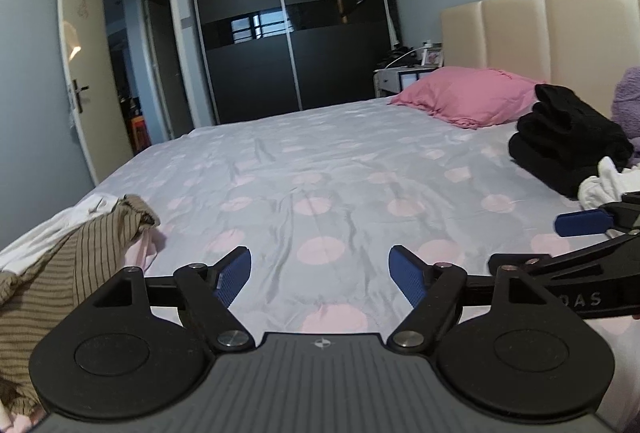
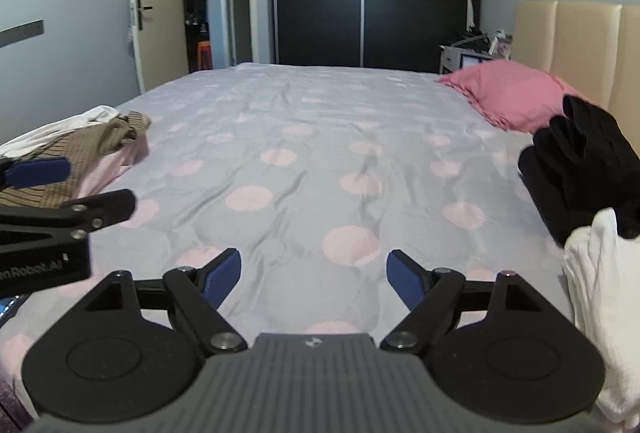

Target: Fold clothes

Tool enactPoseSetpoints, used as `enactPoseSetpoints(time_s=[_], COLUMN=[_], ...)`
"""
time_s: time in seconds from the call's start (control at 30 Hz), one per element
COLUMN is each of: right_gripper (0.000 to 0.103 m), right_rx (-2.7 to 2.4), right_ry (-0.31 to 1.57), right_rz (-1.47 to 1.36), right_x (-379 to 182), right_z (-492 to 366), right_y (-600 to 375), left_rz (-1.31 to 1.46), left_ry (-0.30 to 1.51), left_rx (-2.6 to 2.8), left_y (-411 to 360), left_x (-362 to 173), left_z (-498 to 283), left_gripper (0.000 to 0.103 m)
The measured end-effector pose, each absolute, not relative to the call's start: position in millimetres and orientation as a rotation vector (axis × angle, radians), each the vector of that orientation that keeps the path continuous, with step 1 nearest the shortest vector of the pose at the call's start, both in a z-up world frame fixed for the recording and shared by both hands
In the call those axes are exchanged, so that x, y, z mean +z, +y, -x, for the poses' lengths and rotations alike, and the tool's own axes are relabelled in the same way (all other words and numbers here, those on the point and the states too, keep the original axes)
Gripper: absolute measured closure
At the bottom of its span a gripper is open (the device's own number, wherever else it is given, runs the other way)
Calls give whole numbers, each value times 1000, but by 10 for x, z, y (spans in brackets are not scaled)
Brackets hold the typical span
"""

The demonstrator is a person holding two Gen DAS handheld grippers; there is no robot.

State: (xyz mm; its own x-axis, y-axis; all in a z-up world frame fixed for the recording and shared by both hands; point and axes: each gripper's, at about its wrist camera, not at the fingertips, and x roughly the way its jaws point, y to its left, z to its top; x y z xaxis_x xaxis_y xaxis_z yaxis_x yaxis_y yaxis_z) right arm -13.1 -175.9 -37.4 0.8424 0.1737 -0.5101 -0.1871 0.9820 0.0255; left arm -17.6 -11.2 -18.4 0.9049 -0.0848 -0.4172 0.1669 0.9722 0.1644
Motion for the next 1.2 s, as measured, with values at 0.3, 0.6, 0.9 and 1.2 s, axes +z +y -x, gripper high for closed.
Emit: enactPoseSetpoints(time_s=[0.3, 0.6, 0.9, 1.2], right_gripper=[19, 14, 14, 13], right_rx=[177, 197, 236, 247], right_ry=[505, 467, 418, 389], right_rz=[25, 79, 71, 61], right_x=[-414, -416, -335, -272], right_z=[125, 222, 314, 376], right_y=[-1751, -1641, -1622, -1604], left_rz=[-181, -159, -57, -45], left_ry=[430, 402, 376, 329], left_rx=[-117, -56, -50, -37], left_y=[-76, -60, 62, 62], left_x=[-252, -260, -203, -167], left_z=[132, 160, 187, 220], left_gripper=[27, 25, 25, 0])
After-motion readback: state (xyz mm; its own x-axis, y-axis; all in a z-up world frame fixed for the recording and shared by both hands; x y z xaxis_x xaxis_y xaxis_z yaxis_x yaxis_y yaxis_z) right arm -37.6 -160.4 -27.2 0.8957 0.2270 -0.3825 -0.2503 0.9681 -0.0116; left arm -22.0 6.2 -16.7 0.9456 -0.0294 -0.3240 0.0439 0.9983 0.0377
